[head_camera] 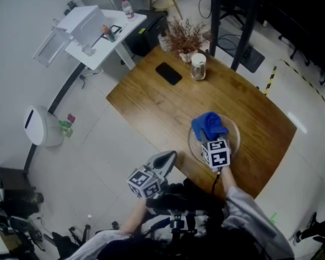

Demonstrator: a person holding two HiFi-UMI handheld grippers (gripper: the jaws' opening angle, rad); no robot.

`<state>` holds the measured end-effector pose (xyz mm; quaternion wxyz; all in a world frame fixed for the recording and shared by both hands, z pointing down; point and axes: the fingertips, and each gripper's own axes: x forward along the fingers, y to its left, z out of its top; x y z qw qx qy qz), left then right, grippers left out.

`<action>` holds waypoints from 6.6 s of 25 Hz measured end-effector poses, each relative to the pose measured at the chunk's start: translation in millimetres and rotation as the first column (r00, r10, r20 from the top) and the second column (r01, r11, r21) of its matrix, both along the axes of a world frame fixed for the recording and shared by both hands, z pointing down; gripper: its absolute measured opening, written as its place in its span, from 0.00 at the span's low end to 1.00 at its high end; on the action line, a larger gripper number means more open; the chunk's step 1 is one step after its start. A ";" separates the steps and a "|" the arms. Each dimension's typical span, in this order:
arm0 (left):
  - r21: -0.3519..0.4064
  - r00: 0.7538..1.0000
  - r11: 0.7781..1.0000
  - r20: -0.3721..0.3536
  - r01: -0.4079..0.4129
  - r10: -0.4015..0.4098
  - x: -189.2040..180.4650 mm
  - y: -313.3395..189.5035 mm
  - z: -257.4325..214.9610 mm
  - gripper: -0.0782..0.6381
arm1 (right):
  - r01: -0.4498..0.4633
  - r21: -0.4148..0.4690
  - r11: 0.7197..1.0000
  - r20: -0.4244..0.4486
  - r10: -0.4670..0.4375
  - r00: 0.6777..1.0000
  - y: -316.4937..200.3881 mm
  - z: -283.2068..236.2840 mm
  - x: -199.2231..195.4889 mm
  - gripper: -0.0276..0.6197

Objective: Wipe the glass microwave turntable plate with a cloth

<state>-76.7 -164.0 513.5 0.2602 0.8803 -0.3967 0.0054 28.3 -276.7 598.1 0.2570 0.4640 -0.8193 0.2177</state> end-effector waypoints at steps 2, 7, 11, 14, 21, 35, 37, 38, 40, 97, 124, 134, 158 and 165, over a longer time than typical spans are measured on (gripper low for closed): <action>-0.002 1.000 1.000 -0.002 -0.010 0.010 3.4 -1.5 2.2 0.11 | -0.003 -0.043 0.999 0.063 0.006 0.998 19.3 2.1 -0.1 0.17; -0.001 0.999 0.999 -0.019 -0.032 0.032 9.9 -4.6 2.7 0.11 | 0.034 -0.128 0.991 0.116 -0.019 0.993 83.0 3.6 -0.8 0.17; -0.001 0.998 0.999 -0.025 -0.049 0.049 13.8 -4.5 3.5 0.11 | 0.052 -0.166 0.985 0.123 -0.032 0.992 120.7 7.4 -0.1 0.17; -0.004 0.998 0.999 -0.024 -0.054 0.054 14.1 -2.6 4.8 0.11 | 0.029 -0.132 0.991 0.123 -0.013 0.992 114.9 -3.5 6.0 0.17; -0.002 0.999 0.999 -0.013 -0.047 0.047 8.7 0.6 3.9 0.11 | -0.072 0.137 0.988 -0.016 0.075 0.997 8.5 -46.9 51.8 0.17; -0.003 0.990 0.990 0.008 -0.138 0.138 23.1 2.1 11.5 0.11 | -0.212 0.003 0.977 -0.027 0.212 0.977 1.7 -1.1 81.2 0.17; -0.004 0.988 0.988 0.005 -0.155 0.155 27.0 1.1 12.3 0.11 | -0.208 -0.015 0.978 0.005 0.208 0.978 22.8 -0.1 76.4 0.17; -0.003 0.986 0.986 0.003 -0.165 0.165 29.7 0.5 12.7 0.11 | -0.200 -0.022 0.980 0.010 0.200 0.980 34.4 0.7 73.9 0.17; -0.002 0.983 0.983 0.000 -0.185 0.185 36.1 -1.7 14.1 0.11 | -0.177 -0.033 0.984 0.008 0.177 0.984 57.9 2.1 68.9 0.17; -0.086 0.961 0.958 0.003 -0.275 0.276 78.3 0.8 50.9 0.11 | -0.288 -0.124 0.950 -0.029 0.286 0.958 179.2 4.2 119.2 0.17; -0.056 0.967 0.966 0.014 -0.252 0.253 47.8 38.5 44.0 0.11 | -0.410 0.012 0.912 -0.048 0.410 0.911 186.1 -19.4 131.9 0.17; -0.044 0.961 0.960 0.012 -0.277 0.278 43.3 73.7 43.0 0.11 | -0.419 0.057 0.906 0.052 0.417 0.908 218.5 -42.9 117.8 0.17; -0.026 0.956 0.955 0.014 -0.294 0.294 24.5 149.1 44.8 0.11 | -0.385 0.037 0.922 0.058 0.382 0.922 311.7 -36.5 81.1 0.17; -0.012 0.953 0.953 0.011 -0.302 0.302 28.8 153.8 39.0 0.11 | -0.389 0.042 0.920 0.064 0.386 0.920 317.6 -40.7 83.6 0.17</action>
